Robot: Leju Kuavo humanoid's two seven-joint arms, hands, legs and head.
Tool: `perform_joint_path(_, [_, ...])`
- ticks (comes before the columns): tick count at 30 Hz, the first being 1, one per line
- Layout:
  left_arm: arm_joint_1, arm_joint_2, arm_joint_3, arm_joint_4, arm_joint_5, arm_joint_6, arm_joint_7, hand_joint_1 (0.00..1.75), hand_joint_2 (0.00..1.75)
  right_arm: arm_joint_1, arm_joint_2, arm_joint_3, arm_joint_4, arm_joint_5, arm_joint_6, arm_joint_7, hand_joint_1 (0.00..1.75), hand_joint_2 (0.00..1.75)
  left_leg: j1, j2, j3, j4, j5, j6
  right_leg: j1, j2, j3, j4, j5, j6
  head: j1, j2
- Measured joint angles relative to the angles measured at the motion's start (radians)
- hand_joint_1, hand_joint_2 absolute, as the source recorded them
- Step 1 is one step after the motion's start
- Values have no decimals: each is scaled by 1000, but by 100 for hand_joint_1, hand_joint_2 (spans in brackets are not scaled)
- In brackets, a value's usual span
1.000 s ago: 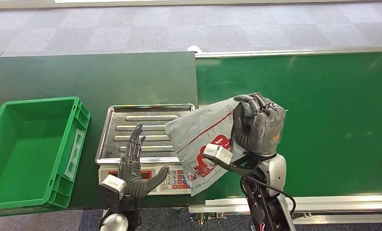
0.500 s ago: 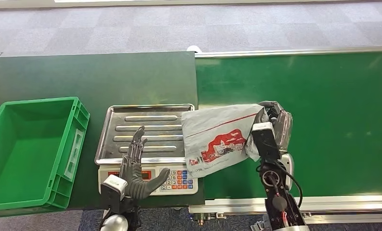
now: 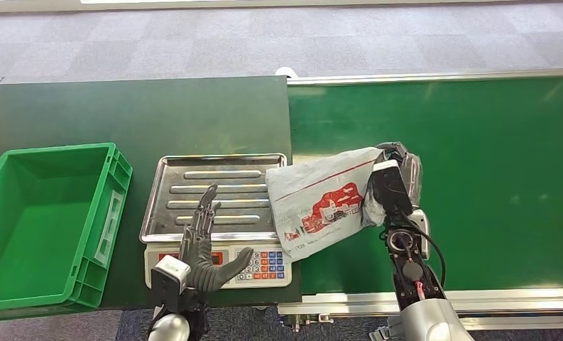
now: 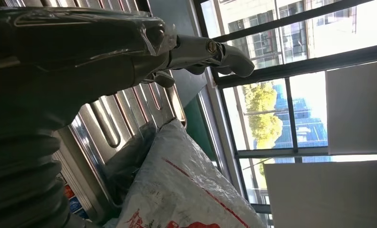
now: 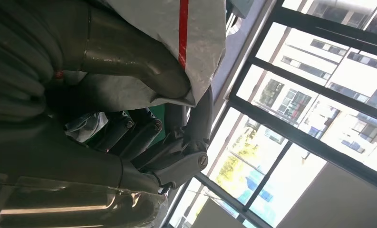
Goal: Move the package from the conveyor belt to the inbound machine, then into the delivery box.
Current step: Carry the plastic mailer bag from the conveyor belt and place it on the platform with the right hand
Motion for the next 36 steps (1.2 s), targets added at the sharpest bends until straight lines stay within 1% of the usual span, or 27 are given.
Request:
perform_joint_path(5, [-14, -5, -3, 4, 0, -7, 1, 0, 175, -32, 22, 7, -4, 10, 10, -5, 175, 175, 0, 0, 0, 0, 0, 0, 0, 0, 0, 0, 0, 0, 0, 0])
perform_joint_path(10, [-30, -15, -3, 11, 0, -13, 10, 0, 175, -46, 41, 24, -44, 9, 30, -8, 175, 175, 0, 0, 0, 0, 0, 0, 0, 0, 0, 0, 0, 0, 0, 0])
perform_joint_path(16, [-31, -19, -3, 13, -7, -31, 19, 0, 175, -49, 54, 52, -74, -16, 85, 8, 175, 175, 0, 0, 0, 0, 0, 0, 0, 0, 0, 0, 0, 0, 0, 0])
perform_joint_path(20, [-31, -19, -3, 13, -14, -41, 21, 0, 175, -60, 64, 69, -65, -52, 145, 33, 175, 175, 0, 0, 0, 0, 0, 0, 0, 0, 0, 0, 0, 0, 0, 0])
perform_joint_path(24, [-36, -19, -3, 15, -16, -52, 25, 0, 175, -91, 79, 73, -6, -100, 245, 46, 175, 175, 0, 0, 0, 0, 0, 0, 0, 0, 0, 0, 0, 0, 0, 0])
perform_joint_path(27, [-46, -20, -5, 18, -16, -60, 25, 0, 175, -116, 95, 73, 54, -124, 310, 25, 175, 175, 0, 1, 0, 0, 0, 0, 0, 0, 0, 0, 0, 0, 0, 0])
perform_joint_path(32, [-63, -21, -12, 29, -16, -67, 27, 0, 175, -156, 118, 80, 140, -139, 372, -26, 175, 175, 0, 2, 1, 0, 0, 0, 0, 2, 0, 0, 0, 0, 0, 0])
perform_joint_path(36, [-77, -23, -19, 36, -15, -74, 27, 0, 175, -177, 133, 89, 177, -142, 422, -58, 175, 175, 0, 4, 1, 0, 0, 0, 1, 3, 0, 0, 0, 0, 0, 0])
